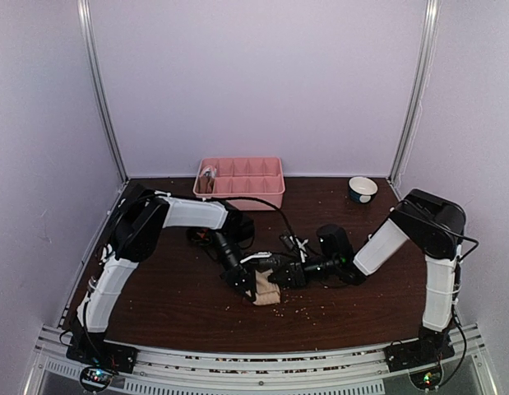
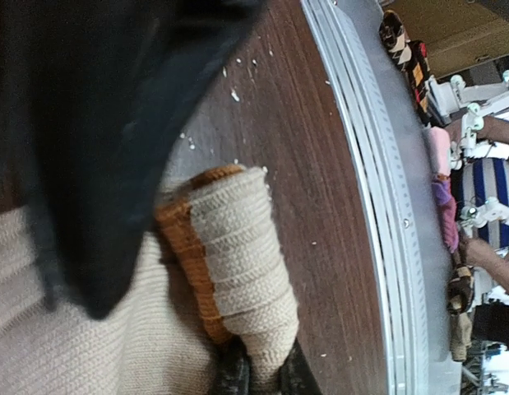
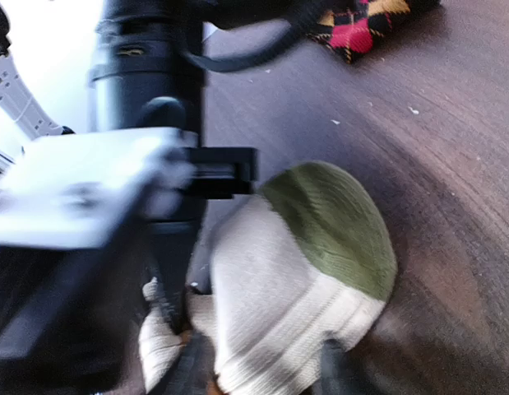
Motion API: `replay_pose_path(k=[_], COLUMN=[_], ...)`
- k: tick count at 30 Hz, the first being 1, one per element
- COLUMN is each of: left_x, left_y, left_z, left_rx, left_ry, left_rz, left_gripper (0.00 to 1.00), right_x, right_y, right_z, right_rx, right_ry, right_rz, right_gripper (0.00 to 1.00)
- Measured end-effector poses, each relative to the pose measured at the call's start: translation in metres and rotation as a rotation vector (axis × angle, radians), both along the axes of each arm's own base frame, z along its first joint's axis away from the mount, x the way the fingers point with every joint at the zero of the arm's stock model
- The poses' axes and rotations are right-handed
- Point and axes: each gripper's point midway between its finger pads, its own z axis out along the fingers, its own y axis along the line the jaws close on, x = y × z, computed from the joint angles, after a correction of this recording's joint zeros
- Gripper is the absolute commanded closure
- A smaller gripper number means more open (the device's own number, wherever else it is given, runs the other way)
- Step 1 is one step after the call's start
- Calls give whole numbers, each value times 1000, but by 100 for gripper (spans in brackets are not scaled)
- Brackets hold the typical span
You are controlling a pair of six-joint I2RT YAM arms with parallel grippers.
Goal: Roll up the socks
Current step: Roll the sock at the center of the board.
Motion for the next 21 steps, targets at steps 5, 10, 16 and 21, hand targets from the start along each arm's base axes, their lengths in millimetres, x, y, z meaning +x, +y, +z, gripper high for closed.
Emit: replay_pose_path(k=[5, 10, 16, 21], left_x=[-9, -16, -18, -18], left_y=[6, 12, 14, 14], left_z=[-2, -3, -4, -4], left_rx=[52, 96, 128, 140], left_ry=[124, 160, 180, 181], left_rz=[31, 36, 51, 59], left_gripper=[98, 98, 98, 98], right_x=[0, 6, -2, 11], right_y=[-13, -29, -77, -96], right_z=[20, 35, 43, 29], right_rx=[-13, -60, -48, 77], right_ry=[-118, -250, -331, -195], right_rz=[-25, -89, -286, -387], right_gripper=[0, 0, 0, 0])
